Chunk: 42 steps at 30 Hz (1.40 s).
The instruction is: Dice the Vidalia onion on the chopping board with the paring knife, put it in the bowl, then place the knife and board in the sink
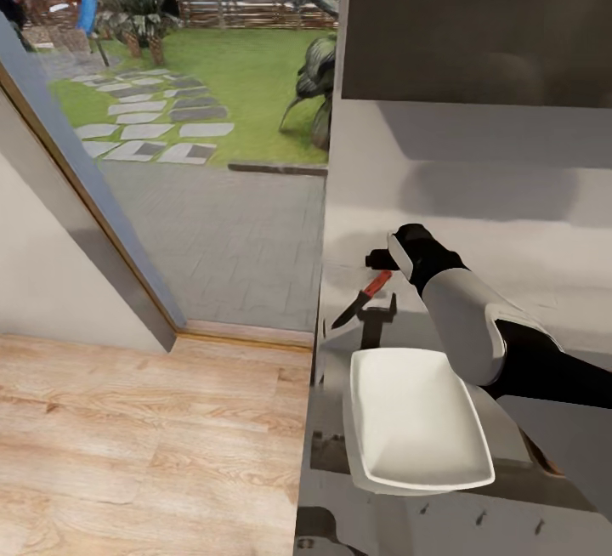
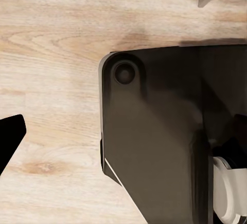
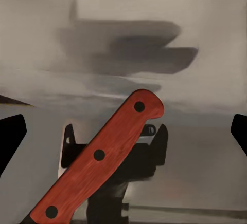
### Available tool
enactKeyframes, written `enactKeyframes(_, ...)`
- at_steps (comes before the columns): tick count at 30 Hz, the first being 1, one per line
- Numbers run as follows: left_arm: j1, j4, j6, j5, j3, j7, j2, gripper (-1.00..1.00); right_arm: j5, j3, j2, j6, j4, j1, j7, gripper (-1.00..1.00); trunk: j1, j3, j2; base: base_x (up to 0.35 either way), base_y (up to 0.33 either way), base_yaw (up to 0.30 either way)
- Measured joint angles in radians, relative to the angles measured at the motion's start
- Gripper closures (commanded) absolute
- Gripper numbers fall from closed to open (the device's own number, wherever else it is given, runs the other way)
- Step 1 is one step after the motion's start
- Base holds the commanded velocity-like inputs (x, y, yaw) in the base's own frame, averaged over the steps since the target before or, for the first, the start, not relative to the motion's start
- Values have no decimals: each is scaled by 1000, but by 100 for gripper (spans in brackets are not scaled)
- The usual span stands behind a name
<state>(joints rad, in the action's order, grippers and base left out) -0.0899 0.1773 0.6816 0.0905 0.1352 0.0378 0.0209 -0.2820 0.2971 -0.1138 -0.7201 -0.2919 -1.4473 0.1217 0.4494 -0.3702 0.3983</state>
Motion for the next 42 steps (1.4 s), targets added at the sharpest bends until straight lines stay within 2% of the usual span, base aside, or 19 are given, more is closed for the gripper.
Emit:
enactKeyframes(17,0,0,0,0,0,0,0,-100,-1,-1,4,0,3,0,0,-100,0,-2,0,1,0,0)
enactKeyframes(31,0,0,0,0,0,0,0,-100,-2,0,41,0,7,0,1,-100,0,-2,0,0,0,0)
enactKeyframes(42,0,0,0,0,0,0,0,-100,0,-1,44,0,11,0,1,-100,0,-2,0,0,0,0)
